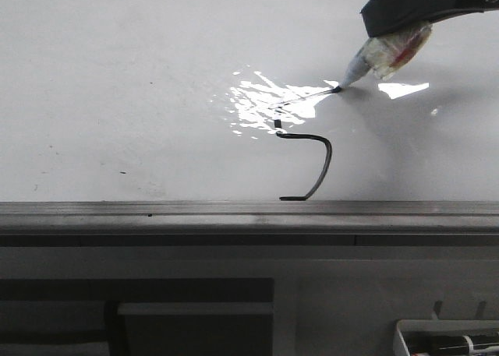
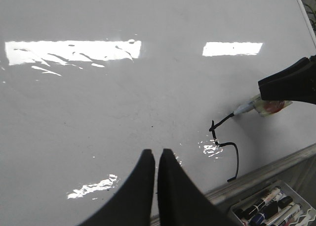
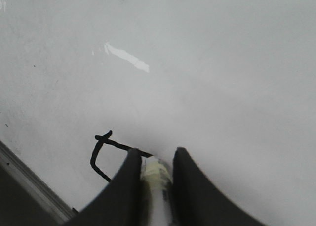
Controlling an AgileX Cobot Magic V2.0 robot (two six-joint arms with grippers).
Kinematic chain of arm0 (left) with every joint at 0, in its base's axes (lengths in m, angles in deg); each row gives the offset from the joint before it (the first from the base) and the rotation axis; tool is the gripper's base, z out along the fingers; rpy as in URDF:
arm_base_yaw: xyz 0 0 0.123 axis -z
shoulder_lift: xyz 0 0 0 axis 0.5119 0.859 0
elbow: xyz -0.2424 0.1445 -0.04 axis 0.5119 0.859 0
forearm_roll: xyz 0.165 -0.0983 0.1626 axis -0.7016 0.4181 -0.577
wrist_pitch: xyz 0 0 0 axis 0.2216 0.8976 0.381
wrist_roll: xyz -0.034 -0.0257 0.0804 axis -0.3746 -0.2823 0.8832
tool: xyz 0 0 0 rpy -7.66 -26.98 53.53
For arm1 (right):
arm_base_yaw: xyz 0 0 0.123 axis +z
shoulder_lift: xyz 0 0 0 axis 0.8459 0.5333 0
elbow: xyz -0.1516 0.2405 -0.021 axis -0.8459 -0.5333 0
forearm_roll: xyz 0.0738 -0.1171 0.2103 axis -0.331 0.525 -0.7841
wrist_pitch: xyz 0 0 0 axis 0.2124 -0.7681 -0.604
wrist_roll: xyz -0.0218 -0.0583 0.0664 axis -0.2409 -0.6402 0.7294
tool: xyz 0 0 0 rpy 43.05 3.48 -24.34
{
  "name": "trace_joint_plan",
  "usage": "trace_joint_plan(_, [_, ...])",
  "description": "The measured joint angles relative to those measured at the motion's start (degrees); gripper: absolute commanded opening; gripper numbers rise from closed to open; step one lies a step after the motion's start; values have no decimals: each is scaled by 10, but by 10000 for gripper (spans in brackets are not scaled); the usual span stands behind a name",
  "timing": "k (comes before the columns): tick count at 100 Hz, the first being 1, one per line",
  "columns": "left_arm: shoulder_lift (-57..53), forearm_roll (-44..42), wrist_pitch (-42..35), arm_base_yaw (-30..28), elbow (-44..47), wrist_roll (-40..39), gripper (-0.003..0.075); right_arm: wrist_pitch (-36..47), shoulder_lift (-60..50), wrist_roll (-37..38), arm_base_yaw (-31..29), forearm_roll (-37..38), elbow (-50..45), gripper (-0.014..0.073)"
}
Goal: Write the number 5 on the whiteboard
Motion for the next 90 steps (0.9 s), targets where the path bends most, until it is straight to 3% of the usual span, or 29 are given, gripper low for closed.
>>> trace_joint_plan(17, [0, 0, -1, 0, 0, 0, 13, -2, -14, 0, 1, 0, 0, -63])
trace_joint_plan(24, [0, 0, 4, 0, 0, 0, 120, -11, -33, -1, 12, 11, 0, -63])
trace_joint_plan(34, [1, -9, 41, 0, -15, 5, 343, -40, -77, -1, 41, 20, -1, -63])
trace_joint_plan(41, [14, -16, 81, 0, -37, 18, 412, -61, -107, -2, 68, 21, -1, -64])
trace_joint_plan(52, [63, -23, 154, 0, -87, 73, 384, -91, -127, -2, 115, 22, -1, -64])
trace_joint_plan(71, [197, 11, 260, 25, -177, 241, 368, -112, -110, -45, 222, 26, -2, -64])
trace_joint_plan(90, [336, 50, 282, 94, -232, 330, 368, -90, -81, -75, 302, 28, -2, -64])
